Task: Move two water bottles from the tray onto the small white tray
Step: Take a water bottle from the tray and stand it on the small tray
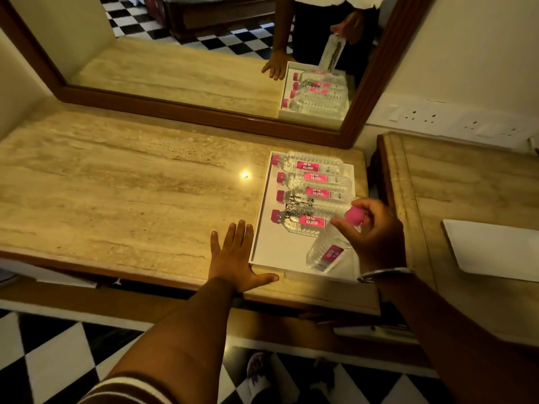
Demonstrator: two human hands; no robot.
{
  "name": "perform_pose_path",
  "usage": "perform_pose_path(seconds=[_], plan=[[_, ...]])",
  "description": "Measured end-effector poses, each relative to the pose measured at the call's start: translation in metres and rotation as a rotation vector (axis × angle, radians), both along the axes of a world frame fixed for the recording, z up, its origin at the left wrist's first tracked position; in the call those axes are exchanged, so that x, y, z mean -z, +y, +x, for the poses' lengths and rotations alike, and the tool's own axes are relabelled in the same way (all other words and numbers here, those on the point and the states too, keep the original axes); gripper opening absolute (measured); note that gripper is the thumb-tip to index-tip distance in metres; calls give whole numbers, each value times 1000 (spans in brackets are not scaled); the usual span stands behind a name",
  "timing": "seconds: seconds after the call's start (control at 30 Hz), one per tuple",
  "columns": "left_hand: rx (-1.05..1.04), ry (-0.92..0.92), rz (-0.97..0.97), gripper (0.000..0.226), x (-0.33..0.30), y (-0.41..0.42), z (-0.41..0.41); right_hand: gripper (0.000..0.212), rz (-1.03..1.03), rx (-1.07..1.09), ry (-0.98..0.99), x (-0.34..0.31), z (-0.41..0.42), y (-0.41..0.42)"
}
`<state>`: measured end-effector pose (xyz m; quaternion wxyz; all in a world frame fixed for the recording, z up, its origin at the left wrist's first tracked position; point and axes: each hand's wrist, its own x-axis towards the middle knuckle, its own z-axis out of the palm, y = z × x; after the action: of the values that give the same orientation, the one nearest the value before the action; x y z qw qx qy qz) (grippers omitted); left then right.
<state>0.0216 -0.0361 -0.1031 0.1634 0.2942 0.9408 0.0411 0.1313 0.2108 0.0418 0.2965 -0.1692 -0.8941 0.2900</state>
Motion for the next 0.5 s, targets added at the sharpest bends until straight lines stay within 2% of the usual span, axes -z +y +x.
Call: perform_pose_path(seconds=[0.17, 0.3, 0.4, 0.5], plan=[[-16, -13, 31, 143, -16, -1, 4, 67, -14, 35, -10, -9, 15, 4], [-18, 56, 87, 142, -38, 13, 10, 73, -54, 70, 49, -38, 37, 24], [47, 130, 122, 136, -64, 60, 23, 73, -83, 87, 129, -72, 60, 55], [99, 130, 268, 134, -85, 129, 41, 74, -18, 81, 182, -101, 78, 93]])
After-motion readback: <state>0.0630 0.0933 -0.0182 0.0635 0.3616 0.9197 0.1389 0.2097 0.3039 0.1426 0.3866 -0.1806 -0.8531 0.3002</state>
